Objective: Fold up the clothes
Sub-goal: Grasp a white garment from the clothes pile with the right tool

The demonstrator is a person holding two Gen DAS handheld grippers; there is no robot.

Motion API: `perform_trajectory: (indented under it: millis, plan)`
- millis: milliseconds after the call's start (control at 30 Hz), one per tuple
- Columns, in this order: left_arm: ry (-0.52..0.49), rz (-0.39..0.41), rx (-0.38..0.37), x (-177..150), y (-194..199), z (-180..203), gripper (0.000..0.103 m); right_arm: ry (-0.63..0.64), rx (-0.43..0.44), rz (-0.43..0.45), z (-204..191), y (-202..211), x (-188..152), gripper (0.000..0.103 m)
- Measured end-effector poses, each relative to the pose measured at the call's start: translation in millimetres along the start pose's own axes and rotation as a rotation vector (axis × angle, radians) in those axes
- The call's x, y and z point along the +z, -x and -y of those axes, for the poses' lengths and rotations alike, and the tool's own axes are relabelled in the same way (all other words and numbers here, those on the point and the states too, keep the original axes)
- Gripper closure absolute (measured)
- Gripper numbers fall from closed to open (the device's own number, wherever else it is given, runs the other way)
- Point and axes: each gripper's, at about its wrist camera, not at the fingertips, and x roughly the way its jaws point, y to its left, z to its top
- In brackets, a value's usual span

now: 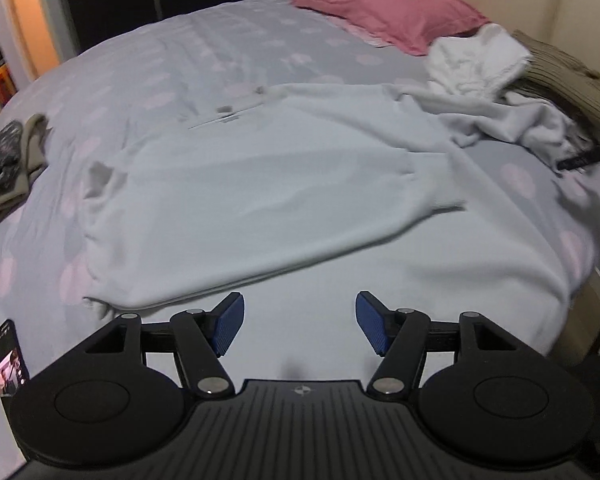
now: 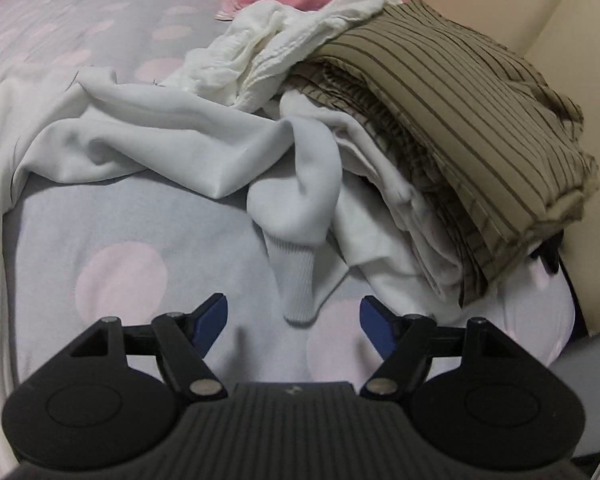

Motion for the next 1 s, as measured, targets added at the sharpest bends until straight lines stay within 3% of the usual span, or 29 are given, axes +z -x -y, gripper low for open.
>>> perform_trajectory:
  millis: [133,200,333,567,800,1000]
  plan:
    - [0.026,-0.002,-0.01,4.1,-6.1,-8.2,0.043,-0.02,-0.008,-0.01,5.9,-7.1,0.7,0.029]
    - [0.038,0.002,-0.015,6.3,-6.5,-10.3,0.043,-0.014,-0.005,-0.003,5.8,-9.3,2.6,0.037]
    - [0.072,-0.004,-0.041,8.8,-9.1,-13.8,0.043,0.011,0.019,-0.023,1.3,-13.8,4.8,0.097]
    - [0.105,0.0,-0.036,5.4,-3.4,-22.2,0.043,0.016,0.058,0.004,4.6,1.6,6.9,0.099]
    - [0.132,0.011,-0.032,3.3,3.0,-31.7,0.043,-0.166,0.155,0.112,37.7,51.3,13.6,0.099]
    - [0.146,0.023,-0.04,7.5,5.5,-32.2,0.043,-0.251,0.362,0.207,32.6,111.5,22.1,0.099]
